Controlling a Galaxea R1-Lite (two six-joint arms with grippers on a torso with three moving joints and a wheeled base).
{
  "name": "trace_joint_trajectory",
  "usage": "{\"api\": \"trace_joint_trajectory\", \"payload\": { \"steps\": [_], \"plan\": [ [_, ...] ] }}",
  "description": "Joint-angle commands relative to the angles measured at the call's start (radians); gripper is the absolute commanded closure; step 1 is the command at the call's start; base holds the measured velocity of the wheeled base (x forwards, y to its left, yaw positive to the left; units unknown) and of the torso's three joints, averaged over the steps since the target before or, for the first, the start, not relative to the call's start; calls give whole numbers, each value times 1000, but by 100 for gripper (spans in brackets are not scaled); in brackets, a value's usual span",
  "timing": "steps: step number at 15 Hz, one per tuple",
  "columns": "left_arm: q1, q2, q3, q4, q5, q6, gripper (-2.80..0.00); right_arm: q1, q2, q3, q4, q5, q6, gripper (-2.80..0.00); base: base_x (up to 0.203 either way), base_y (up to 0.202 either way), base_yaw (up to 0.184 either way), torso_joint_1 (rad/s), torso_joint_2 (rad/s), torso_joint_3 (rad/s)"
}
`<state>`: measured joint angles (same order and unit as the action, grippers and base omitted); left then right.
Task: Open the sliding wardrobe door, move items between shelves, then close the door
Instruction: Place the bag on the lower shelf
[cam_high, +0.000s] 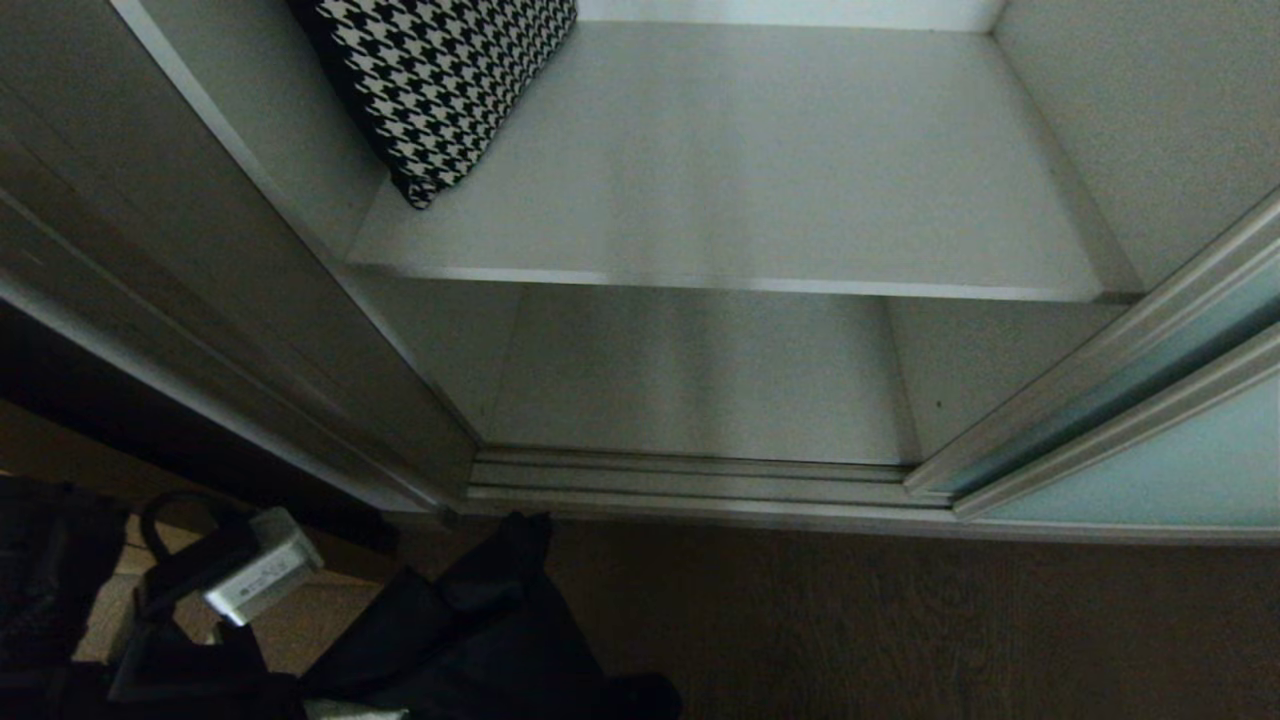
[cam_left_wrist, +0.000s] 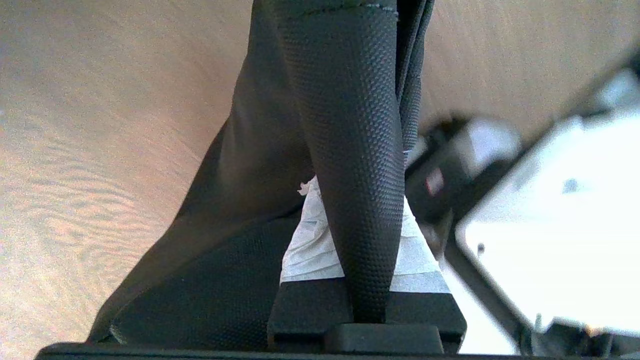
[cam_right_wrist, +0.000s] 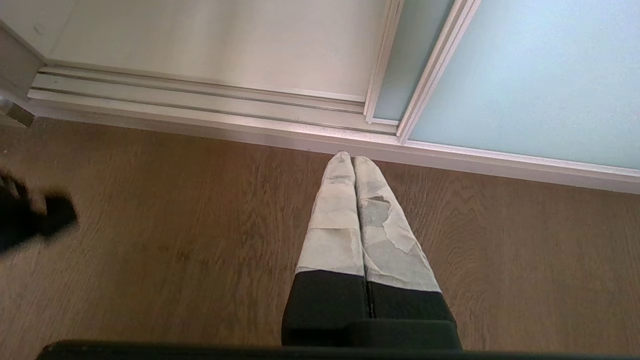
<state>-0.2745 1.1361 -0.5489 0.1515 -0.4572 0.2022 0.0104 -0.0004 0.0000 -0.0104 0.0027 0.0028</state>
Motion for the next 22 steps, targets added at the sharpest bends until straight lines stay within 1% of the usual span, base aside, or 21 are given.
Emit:
{"api": "trace_joint_trajectory", "payload": {
  "steps": [1, 2, 4, 6, 7, 8, 9, 10, 11, 12, 15, 17, 18, 20, 22],
  "plan": [
    [4, -162, -22, 3, 27, -60, 0, 0, -3, 0, 0, 0, 0, 0, 0, 0, 0, 0, 0, 0],
    [13, -236, -24, 8, 70, -78, 0, 0, -3, 0, 0, 0, 0, 0, 0, 0, 0, 0, 0, 0],
    [52, -361, -23, 12, 150, -92, 0, 0, -3, 0, 0, 0, 0, 0, 0, 0, 0, 0, 0, 0],
    [134, -474, -21, 24, 209, -96, 0, 0, -3, 0, 0, 0, 0, 0, 0, 0, 0, 0, 0, 0],
    [190, -515, -23, 47, 223, -95, 0, 0, -3, 0, 0, 0, 0, 0, 0, 0, 0, 0, 0, 0],
    [242, -550, -26, 102, 228, -93, 0, 0, -3, 1, 0, 0, 0, 0, 0, 0, 0, 0, 0, 0],
    [290, -587, -26, 194, 229, -89, 0, 0, -3, 0, 0, 0, 0, 0, 0, 0, 0, 0, 0, 0],
    [325, -616, -28, 236, 230, -88, 0, 0, -3, 0, 0, 0, 0, 0, 0, 0, 0, 0, 0, 0],
    [364, -631, -33, 252, 231, -91, 0, 0, -3, 0, 0, 0, -1, 0, 0, 0, 0, 0, 0, 0],
    [388, -651, -35, 262, 229, -94, 0, 0, -3, 0, 0, 0, -1, 0, 0, 0, 0, 0, 0, 0],
    [391, -673, -39, 283, 221, -106, 0, 0, -3, 0, 0, 0, 0, 0, 0, 0, 0, 0, 0, 0],
    [388, -674, -37, 284, 207, -132, 0, 0, -3, 0, 0, 0, 0, 0, 0, 0, 0, 0, 0, 0],
    [386, -683, -32, 284, 191, -132, 0, 0, -3, 0, 0, 0, 0, 0, 0, 0, 0, 0, 0, 0],
    [385, -699, -23, 284, 138, -118, 0, 0, -3, 2, 0, 0, 0, 0, 0, 0, 0, 0, 0, 0],
    [378, -703, -22, 284, 127, -104, 0, 0, -3, 0, 0, 0, 0, 0, 0, 0, 0, 0, 0, 0]
  ]
}}
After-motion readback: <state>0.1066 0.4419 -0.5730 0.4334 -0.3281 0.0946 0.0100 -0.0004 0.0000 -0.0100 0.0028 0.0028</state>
